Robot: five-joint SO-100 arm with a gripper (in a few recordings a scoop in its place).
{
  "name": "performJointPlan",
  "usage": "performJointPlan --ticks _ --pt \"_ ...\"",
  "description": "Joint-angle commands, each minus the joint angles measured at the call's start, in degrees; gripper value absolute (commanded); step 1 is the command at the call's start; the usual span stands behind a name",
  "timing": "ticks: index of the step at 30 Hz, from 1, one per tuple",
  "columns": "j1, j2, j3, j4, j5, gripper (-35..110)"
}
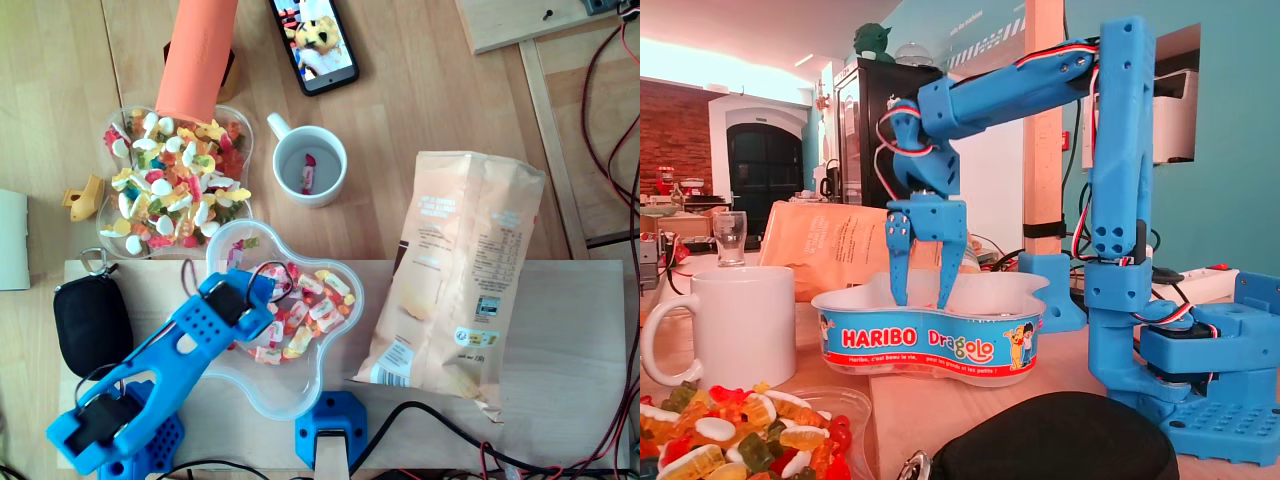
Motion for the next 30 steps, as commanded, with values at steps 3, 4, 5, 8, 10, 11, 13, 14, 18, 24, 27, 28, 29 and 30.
performJointPlan --ticks 3,4,5,8,10,11,13,14,18,24,27,28,29,30 --pt "1.4 -1.7 -3.0 0.7 -0.2 24" --pt "1.4 -2.1 -3.0 0.7 0.0 24" --pt "1.4 -2.4 -3.0 0.7 0.2 23" --pt "1.8 -2.6 -3.4 0.7 -0.2 22" --pt "1.8 -3.6 -4.8 0.7 -0.5 22" --pt "1.8 -3.9 -5.5 0.7 -0.6 22" --pt "2.0 -5.0 -7.1 0.7 -0.8 22" --pt "2.1 -5.9 -7.9 0.7 -0.8 22" --pt "2.0 -10.3 -10.5 0.7 -0.8 22" --pt "1.4 -15.5 -13.9 0.7 -0.8 22" --pt "1.4 -16.3 -14.6 0.8 -0.8 22" --pt "1.4 -16.3 -14.7 0.8 -0.8 22" --pt "1.5 -16.3 -14.7 0.9 -0.8 22" --pt "1.5 -16.3 -14.7 1.0 -0.8 21"
